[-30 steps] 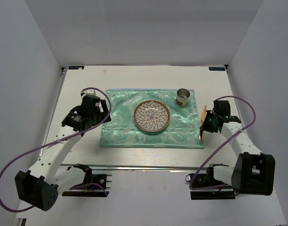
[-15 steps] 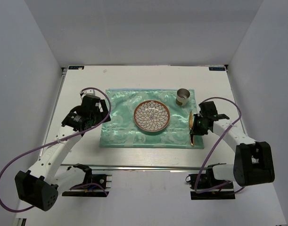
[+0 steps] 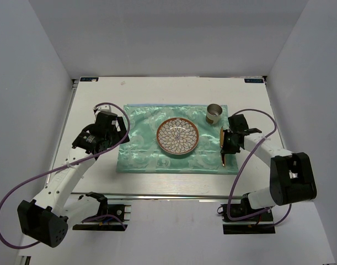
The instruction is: Set the dinner table for one person
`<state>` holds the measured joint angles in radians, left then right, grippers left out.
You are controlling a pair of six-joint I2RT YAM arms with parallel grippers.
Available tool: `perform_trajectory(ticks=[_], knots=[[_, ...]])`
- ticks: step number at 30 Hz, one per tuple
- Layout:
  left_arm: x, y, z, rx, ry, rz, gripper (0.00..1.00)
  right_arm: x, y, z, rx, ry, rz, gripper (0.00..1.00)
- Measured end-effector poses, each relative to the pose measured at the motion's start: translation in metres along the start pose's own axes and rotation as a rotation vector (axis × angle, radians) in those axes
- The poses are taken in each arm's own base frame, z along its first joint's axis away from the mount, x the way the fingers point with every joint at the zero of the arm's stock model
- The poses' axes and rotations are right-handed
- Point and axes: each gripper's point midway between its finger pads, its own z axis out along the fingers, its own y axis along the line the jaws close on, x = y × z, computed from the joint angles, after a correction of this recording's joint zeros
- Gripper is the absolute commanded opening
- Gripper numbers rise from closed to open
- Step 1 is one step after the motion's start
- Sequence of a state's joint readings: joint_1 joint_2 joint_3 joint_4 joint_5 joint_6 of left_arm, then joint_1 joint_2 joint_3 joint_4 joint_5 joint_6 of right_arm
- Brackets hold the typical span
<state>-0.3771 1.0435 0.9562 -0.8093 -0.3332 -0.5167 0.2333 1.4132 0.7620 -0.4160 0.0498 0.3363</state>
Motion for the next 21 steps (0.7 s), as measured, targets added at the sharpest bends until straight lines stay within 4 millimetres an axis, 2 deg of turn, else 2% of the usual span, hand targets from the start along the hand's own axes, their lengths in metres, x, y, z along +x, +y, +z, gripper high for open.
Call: perform_trajectory(ticks=[2,5,6,7,9,14,21], knots=[[0.0,0.0,0.0,0.0,0.0,0.0,0.98,0.0,-0.001,0.003,0.008,0.003,0.0,0.03],[0.0,0.0,0.0,-0.001,0.0,-0.002,0.98,0.001,-0.001,0.004,0.008,0.008,0.001,0.33],[0.0,0.0,0.0,-0.002,0.0,-0.003,0.98,0.0,-0.001,0.004,0.004,0.006,0.0,0.57],[0.0,0.0,0.0,-0.003,0.001,-0.004,0.98,-0.001,0.001,0.004,-0.001,0.003,0.007,0.72],[0.0,0.001,0.0,-0.008,0.0,-0.004,0.98,-0.003,0.003,0.004,-0.012,-0.008,0.003,0.89],[0.001,0.007,0.003,-0.042,0.002,-0.015,0.98,-0.013,0.011,-0.011,-0.052,-0.063,-0.008,0.89],[0.01,0.033,0.021,-0.223,0.059,-0.082,0.98,-0.04,0.032,-0.066,-0.177,-0.241,-0.024,0.89]])
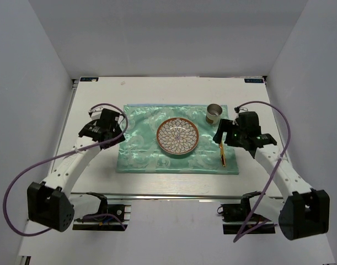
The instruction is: Set the dinner table for one person
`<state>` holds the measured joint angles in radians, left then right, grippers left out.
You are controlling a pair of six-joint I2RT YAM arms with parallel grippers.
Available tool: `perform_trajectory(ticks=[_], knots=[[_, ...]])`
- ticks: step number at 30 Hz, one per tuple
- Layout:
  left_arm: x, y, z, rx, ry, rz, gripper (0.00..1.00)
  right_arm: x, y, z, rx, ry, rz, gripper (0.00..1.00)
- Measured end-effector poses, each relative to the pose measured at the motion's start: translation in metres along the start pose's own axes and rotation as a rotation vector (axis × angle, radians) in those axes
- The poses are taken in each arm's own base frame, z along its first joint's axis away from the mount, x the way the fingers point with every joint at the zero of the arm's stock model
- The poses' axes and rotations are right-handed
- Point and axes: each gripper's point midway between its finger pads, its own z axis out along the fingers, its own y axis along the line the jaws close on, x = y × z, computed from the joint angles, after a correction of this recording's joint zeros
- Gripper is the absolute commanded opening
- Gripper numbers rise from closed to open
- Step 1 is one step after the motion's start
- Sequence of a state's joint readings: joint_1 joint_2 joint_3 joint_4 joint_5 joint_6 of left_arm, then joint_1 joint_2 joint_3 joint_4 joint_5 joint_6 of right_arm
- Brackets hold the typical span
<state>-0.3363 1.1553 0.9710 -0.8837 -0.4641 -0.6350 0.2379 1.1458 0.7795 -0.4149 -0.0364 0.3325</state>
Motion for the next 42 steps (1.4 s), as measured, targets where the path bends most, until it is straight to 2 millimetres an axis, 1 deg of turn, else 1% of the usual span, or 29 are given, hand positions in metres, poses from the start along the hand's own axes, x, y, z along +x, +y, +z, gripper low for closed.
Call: perform_trajectory(ticks=[4,7,10,12,13,14,15,16,20,22,24,25,26,27,28,29,30,31,35,38,40,42], knots=[[0.004,0.019,0.027,-0.132,0.088,-0.048,0.98,-0.01,0.022,-0.023,-0.107,-0.064,-0.018,0.89],[-0.003,0.033,0.054,-0.216,0.155,-0.079,0.98,-0.009,0.038,-0.034,-0.193,-0.076,-0.038,0.89],[-0.014,0.046,0.088,-0.294,0.236,-0.093,0.98,-0.003,0.051,-0.044,-0.276,-0.073,-0.064,0.89],[-0.02,0.049,0.118,-0.321,0.282,-0.105,0.98,0.005,0.059,-0.049,-0.331,-0.062,-0.078,0.89],[-0.017,0.05,0.134,-0.324,0.303,-0.111,0.98,0.009,0.062,-0.05,-0.355,-0.051,-0.081,0.89],[-0.008,0.054,0.147,-0.325,0.34,-0.11,0.98,0.013,0.065,-0.05,-0.379,-0.04,-0.085,0.89],[0.002,0.059,0.154,-0.331,0.381,-0.108,0.98,0.017,0.067,-0.051,-0.4,-0.029,-0.087,0.89],[0.002,0.06,0.157,-0.318,0.4,-0.115,0.98,0.021,0.07,-0.051,-0.42,-0.02,-0.088,0.89],[-0.01,0.067,0.169,-0.285,0.408,-0.158,0.98,0.032,0.078,-0.055,-0.486,-0.005,-0.099,0.89],[-0.012,0.068,0.173,-0.27,0.415,-0.17,0.97,0.034,0.08,-0.058,-0.508,-0.01,-0.106,0.89],[-0.012,0.068,0.175,-0.255,0.417,-0.176,0.89,0.032,0.084,-0.062,-0.529,-0.022,-0.117,0.89],[-0.011,0.066,0.176,-0.245,0.416,-0.18,0.83,0.032,0.085,-0.063,-0.535,-0.026,-0.119,0.89],[-0.011,0.064,0.177,-0.231,0.414,-0.186,0.76,0.031,0.086,-0.064,-0.541,-0.029,-0.122,0.89],[-0.01,0.062,0.178,-0.217,0.41,-0.193,0.47,0.032,0.087,-0.065,-0.547,-0.029,-0.123,0.89],[-0.01,0.06,0.179,-0.205,0.403,-0.203,0.36,0.031,0.088,-0.065,-0.552,-0.03,-0.124,0.89],[-0.01,0.058,0.181,-0.193,0.398,-0.205,0.29,0.031,0.089,-0.066,-0.555,-0.03,-0.125,0.89],[-0.01,0.056,0.182,-0.182,0.395,-0.207,0.08,0.03,0.089,-0.067,-0.558,-0.033,-0.126,0.89],[-0.011,0.054,0.183,-0.173,0.388,-0.212,0.0,0.029,0.09,-0.067,-0.561,-0.035,-0.128,0.89],[-0.012,0.054,0.182,-0.175,0.393,-0.192,0.0,0.022,0.094,-0.075,-0.576,-0.067,-0.139,0.89],[-0.011,0.06,0.179,-0.217,0.389,-0.181,0.0,0.017,0.097,-0.084,-0.587,-0.1,-0.15,0.89],[-0.009,0.068,0.17,-0.265,0.386,-0.169,0.0,0.016,0.098,-0.089,-0.596,-0.115,-0.153,0.89],[-0.011,0.073,0.153,-0.271,0.355,-0.168,0.0,0.015,0.101,-0.095,-0.61,-0.129,-0.149,0.89]])
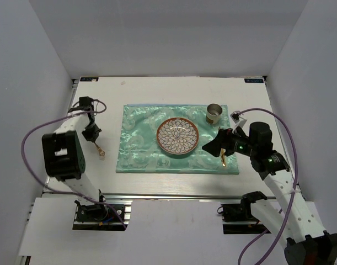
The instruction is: Set the dinner table for one person
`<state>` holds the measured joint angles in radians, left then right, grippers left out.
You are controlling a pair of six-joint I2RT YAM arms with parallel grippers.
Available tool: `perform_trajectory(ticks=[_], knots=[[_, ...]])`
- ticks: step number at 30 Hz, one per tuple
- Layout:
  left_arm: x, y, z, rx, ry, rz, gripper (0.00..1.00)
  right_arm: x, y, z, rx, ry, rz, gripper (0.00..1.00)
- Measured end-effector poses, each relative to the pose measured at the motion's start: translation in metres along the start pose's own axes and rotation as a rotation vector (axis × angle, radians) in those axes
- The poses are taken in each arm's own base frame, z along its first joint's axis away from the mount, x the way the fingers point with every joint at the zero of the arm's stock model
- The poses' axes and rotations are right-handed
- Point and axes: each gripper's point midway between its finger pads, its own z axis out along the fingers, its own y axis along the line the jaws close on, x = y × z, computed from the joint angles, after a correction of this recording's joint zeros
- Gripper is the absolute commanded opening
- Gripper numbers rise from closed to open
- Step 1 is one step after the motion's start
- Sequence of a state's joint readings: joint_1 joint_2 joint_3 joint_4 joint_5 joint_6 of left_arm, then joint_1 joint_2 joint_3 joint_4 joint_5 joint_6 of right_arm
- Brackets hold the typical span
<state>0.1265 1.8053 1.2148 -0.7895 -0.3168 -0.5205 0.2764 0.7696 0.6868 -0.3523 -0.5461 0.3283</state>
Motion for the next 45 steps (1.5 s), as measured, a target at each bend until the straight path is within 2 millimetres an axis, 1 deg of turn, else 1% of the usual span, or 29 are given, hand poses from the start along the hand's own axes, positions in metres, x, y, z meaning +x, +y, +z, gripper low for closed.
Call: perform_trajectory(ticks=[2,3,4,6,7,8,9,10,11,12,14,17,19,21,26,29,32,37,42,45], knots=[[-0.003,0.002,-0.027,0.074,-0.072,-0.003,0.0,-0.002,0.005,-0.004,-0.011,-0.016,-0.004,0.89],[-0.006,0.002,-0.046,0.129,-0.121,-0.005,0.0,-0.003,0.006,-0.005,-0.015,-0.021,-0.006,0.89],[-0.01,-0.003,-0.068,0.218,-0.178,-0.007,0.0,-0.003,0.008,-0.007,-0.017,-0.025,-0.008,0.89],[-0.016,-0.02,-0.113,0.415,-0.29,0.013,0.0,-0.002,0.009,-0.008,-0.017,-0.027,-0.009,0.89],[-0.016,-0.031,-0.134,0.519,-0.337,0.039,0.0,-0.002,0.009,-0.009,-0.016,-0.026,-0.007,0.89],[-0.013,-0.043,-0.151,0.61,-0.364,0.072,0.0,0.0,0.01,-0.011,-0.014,-0.024,-0.005,0.89],[-0.009,-0.053,-0.163,0.676,-0.37,0.11,0.0,0.001,0.01,-0.013,-0.011,-0.024,-0.004,0.89],[-0.002,-0.065,-0.169,0.732,-0.359,0.155,0.0,0.002,0.011,-0.015,-0.008,-0.028,-0.005,0.89],[0.006,-0.076,-0.169,0.767,-0.332,0.199,0.0,0.002,0.012,-0.018,-0.005,-0.037,-0.009,0.89],[0.018,-0.088,-0.164,0.789,-0.286,0.252,0.0,0.001,0.014,-0.022,-0.003,-0.051,-0.017,0.89],[0.04,-0.104,-0.143,0.779,-0.19,0.326,0.0,0.0,0.017,-0.028,-0.001,-0.074,-0.031,0.89],[0.077,-0.114,-0.118,0.737,-0.058,0.419,0.0,0.002,0.02,-0.033,0.001,-0.082,-0.036,0.89],[0.095,-0.117,-0.111,0.718,-0.004,0.467,0.0,0.006,0.018,-0.034,0.01,-0.069,-0.025,0.89],[0.108,-0.119,-0.104,0.695,0.039,0.504,0.0,0.01,0.015,-0.034,0.024,-0.057,-0.015,0.89],[0.117,-0.116,-0.086,0.626,0.089,0.517,0.0,0.016,0.011,-0.036,0.048,-0.038,-0.002,0.89],[0.117,-0.114,-0.083,0.608,0.096,0.519,0.0,0.017,0.011,-0.037,0.052,-0.038,-0.002,0.89],[0.116,-0.118,-0.08,0.602,0.106,0.524,0.0,0.018,0.011,-0.038,0.052,-0.037,-0.003,0.89],[0.121,-0.119,-0.07,0.552,0.139,0.546,0.0,0.022,0.01,-0.038,0.054,-0.032,-0.002,0.89],[0.118,-0.13,-0.063,0.512,0.141,0.573,0.0,0.024,0.009,-0.039,0.061,-0.025,-0.004,0.89],[0.121,-0.128,-0.059,0.491,0.154,0.582,0.0,0.027,0.007,-0.04,0.07,-0.016,-0.009,0.89]])
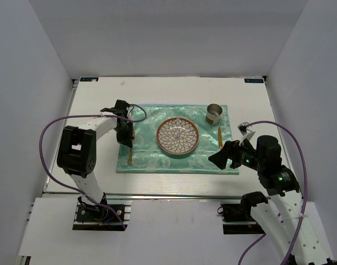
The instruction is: Set the dinner table for one person
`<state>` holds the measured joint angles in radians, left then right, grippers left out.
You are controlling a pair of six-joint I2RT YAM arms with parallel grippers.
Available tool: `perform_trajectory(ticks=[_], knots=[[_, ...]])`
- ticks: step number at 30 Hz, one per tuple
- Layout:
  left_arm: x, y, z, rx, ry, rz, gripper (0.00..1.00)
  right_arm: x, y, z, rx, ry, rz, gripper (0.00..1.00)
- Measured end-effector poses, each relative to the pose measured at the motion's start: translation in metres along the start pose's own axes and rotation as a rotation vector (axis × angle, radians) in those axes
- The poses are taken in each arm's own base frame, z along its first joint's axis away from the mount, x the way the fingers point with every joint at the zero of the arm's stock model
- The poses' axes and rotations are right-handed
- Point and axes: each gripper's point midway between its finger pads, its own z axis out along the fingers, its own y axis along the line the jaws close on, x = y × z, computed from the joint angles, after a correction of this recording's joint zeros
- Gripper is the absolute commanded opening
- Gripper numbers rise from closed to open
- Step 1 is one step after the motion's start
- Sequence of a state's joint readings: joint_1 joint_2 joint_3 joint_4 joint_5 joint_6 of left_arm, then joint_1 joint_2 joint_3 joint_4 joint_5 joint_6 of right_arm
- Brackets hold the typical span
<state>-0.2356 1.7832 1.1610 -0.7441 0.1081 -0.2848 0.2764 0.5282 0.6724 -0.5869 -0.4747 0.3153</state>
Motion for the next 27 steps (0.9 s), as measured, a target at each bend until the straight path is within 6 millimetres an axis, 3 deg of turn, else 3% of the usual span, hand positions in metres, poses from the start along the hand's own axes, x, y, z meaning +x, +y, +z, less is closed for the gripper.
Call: perform_trajectory(ticks=[27], knots=[[0.005,0.0003,0.0085,-0.051,0.03,0.039,0.0,0.0026,-0.0003,-0.0022,0.003,0.004,-0.01,0.89]])
